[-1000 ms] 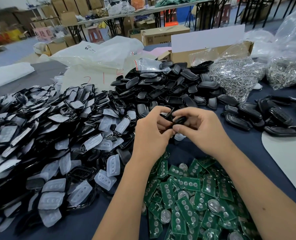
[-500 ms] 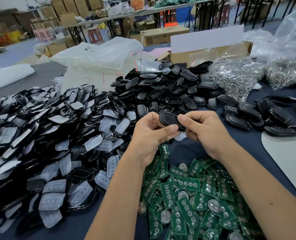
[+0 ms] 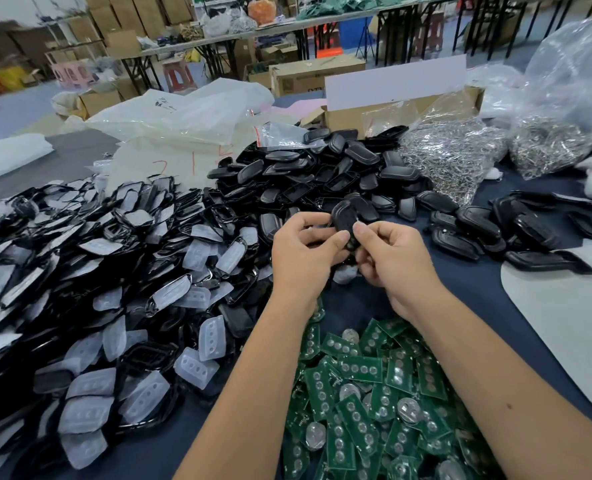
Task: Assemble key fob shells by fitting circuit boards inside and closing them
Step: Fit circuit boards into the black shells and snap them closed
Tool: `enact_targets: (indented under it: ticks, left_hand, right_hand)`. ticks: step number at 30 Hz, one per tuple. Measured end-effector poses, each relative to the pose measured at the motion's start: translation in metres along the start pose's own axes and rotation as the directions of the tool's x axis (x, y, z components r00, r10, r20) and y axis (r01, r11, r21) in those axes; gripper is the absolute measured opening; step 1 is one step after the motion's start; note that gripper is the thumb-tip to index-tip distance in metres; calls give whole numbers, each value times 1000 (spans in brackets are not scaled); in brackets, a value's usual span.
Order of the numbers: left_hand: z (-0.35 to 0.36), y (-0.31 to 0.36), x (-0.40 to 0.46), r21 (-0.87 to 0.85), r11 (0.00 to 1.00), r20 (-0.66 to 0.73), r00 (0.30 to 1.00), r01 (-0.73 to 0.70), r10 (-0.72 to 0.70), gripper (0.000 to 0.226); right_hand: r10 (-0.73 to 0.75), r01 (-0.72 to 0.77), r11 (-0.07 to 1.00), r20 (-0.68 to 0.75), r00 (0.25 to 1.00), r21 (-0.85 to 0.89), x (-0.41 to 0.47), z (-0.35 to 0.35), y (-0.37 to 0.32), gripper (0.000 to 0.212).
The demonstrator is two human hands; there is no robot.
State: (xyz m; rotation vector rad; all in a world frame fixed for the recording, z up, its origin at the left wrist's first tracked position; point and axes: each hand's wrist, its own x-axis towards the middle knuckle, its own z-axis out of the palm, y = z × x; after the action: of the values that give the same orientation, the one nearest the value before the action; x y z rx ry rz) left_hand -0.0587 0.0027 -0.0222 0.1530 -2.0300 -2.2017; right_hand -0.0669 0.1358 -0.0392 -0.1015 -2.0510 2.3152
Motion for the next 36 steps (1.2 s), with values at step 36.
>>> enact_targets:
  ticks: [36]
  left_hand:
    - [-34,5,28,376,926,-188,975,-41,120,23]
  right_hand:
    - [-41,532,280,544,838,-799,-21,22,-12,50]
